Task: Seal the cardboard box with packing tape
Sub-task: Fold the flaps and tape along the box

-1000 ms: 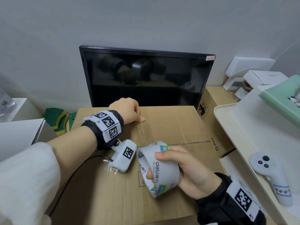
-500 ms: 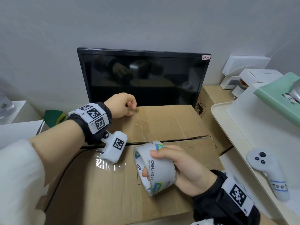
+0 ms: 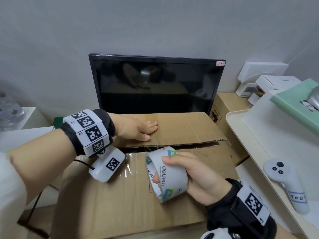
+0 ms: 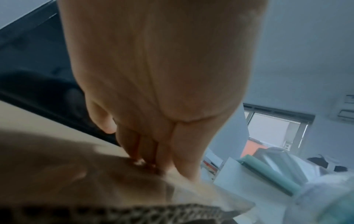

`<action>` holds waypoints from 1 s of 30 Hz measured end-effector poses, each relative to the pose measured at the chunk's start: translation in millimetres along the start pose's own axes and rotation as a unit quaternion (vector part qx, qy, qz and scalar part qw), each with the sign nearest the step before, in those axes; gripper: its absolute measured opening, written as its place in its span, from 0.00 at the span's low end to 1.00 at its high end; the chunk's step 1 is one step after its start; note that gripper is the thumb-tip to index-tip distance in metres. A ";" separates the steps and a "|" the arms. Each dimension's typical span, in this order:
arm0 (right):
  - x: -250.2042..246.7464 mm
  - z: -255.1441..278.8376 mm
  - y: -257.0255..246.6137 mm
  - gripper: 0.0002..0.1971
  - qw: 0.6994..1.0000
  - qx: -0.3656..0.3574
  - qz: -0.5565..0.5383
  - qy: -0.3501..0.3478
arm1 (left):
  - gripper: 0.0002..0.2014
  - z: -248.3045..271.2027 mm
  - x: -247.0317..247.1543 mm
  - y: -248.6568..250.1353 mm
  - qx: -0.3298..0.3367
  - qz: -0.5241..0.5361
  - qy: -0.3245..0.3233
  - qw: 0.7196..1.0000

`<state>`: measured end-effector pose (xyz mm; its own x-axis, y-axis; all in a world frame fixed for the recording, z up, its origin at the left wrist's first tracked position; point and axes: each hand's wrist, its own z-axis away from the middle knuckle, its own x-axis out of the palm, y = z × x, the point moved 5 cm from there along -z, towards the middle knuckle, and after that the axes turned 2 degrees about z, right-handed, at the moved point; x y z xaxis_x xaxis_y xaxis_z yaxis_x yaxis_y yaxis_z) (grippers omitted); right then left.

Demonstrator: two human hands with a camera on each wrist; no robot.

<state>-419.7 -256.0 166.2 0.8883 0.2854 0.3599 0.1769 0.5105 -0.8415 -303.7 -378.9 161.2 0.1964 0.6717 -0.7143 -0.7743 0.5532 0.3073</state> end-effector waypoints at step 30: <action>10.7 -24.8 -40.1 0.13 0.981 -0.151 0.111 0.051 | 0.20 34.7 -58.1 -1.2 -0.023 -0.085 0.361 0.929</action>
<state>-406.8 -293.5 193.8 0.9539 0.2729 0.1245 0.0778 0.1759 -0.9813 -293.3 -401.4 224.2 -0.1234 0.0632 -0.9903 -0.7973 0.5878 0.1369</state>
